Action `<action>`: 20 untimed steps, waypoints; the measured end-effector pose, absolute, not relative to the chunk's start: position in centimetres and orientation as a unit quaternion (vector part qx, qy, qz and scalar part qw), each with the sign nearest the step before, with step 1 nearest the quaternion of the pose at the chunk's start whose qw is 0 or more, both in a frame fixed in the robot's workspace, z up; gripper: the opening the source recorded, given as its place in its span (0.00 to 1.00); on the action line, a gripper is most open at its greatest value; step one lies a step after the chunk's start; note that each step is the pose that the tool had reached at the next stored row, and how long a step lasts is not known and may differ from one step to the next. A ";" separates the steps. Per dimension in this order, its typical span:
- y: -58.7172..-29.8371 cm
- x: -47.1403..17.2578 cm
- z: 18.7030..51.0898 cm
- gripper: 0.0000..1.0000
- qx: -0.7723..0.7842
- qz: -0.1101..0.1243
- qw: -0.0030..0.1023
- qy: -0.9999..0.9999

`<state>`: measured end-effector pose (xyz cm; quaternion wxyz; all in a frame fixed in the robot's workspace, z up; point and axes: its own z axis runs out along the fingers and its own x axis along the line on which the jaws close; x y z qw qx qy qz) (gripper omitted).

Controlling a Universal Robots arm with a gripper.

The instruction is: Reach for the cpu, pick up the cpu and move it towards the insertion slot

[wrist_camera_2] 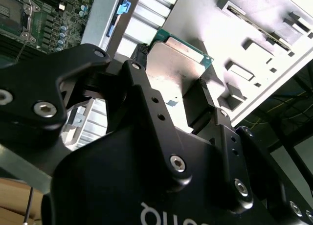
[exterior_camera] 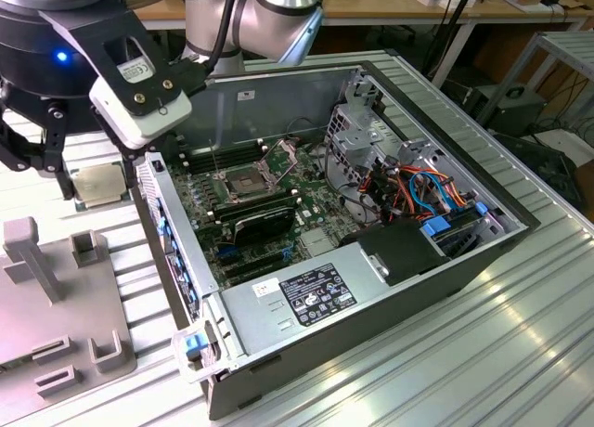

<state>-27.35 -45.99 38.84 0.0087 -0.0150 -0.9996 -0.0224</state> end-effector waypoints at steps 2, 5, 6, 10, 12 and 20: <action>-45.9 -27.0 38.8 0.55 -0.015 -0.022 0.009 -1.000; -45.9 -26.5 38.8 0.55 -0.015 -0.022 0.009 -1.000; -45.8 -26.4 38.8 0.55 -0.015 -0.022 0.009 -1.000; -45.8 -26.2 38.8 0.55 -0.015 -0.022 0.009 -1.000; -45.8 -26.2 38.8 0.55 -0.015 -0.022 0.009 -1.000; -45.8 -26.1 38.8 0.55 -0.015 -0.022 0.009 -1.000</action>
